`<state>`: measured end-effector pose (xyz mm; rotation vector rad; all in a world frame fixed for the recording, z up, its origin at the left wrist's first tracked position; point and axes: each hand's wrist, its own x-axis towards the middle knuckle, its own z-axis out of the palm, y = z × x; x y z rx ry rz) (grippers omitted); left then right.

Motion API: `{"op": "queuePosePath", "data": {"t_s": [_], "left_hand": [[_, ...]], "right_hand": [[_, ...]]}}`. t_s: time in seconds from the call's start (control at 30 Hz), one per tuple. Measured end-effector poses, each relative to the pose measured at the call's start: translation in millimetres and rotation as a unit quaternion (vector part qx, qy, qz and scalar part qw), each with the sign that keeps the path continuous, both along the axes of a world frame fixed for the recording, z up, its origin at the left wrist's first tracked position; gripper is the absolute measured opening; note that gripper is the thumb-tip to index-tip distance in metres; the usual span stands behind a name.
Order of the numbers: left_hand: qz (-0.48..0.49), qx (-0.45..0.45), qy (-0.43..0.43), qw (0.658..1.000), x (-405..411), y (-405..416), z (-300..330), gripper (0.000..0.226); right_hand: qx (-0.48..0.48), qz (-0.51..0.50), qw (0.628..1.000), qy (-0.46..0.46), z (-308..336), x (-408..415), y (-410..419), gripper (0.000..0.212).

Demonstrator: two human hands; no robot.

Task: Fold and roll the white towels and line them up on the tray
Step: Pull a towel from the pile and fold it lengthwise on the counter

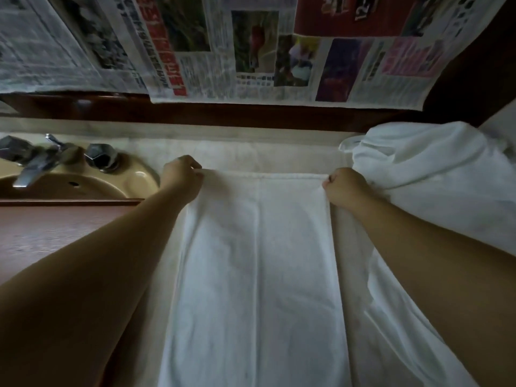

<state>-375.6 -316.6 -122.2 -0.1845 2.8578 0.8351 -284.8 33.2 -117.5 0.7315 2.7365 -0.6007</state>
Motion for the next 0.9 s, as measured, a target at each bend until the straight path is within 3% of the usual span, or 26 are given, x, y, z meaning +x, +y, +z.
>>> {"op": "queuePosePath", "data": {"t_s": [0.17,0.27,0.4,0.5,0.57,0.63,0.77,0.83,0.9], "left_hand": [[0.067,0.021,0.014,0.997,-29,12,-22,0.019],[0.099,0.032,0.027,0.994,-47,20,-24,0.022],[0.119,-0.032,0.04,0.992,-57,35,-20,0.037],[0.156,0.016,0.063,0.986,-24,64,-8,0.035],[0.115,0.038,0.063,0.991,27,94,-1,0.03],[0.038,0.039,0.004,0.999,93,130,2,0.028],[-0.094,0.0,-0.15,0.984,204,200,5,0.053],[-0.134,-0.046,-0.168,0.976,231,220,3,0.062],[-0.139,-0.079,-0.163,0.973,240,230,0,0.056]], "right_hand": [[0.068,0.007,0.998,0.015,-32,-39,6,0.017],[0.059,-0.016,0.997,0.05,-40,-61,12,0.019],[0.01,-0.057,0.996,0.062,-40,-89,19,0.02],[-0.03,-0.059,0.996,0.067,-38,-87,21,0.021],[-0.035,-0.06,0.995,0.077,-40,-75,20,0.022],[-0.035,-0.069,0.994,0.08,-42,-61,15,0.028],[-0.027,-0.052,0.995,0.08,-45,-47,12,0.026],[-0.059,-0.04,0.995,0.071,-39,-45,13,0.027],[-0.101,-0.053,0.99,0.087,-32,-45,13,0.03]]}}
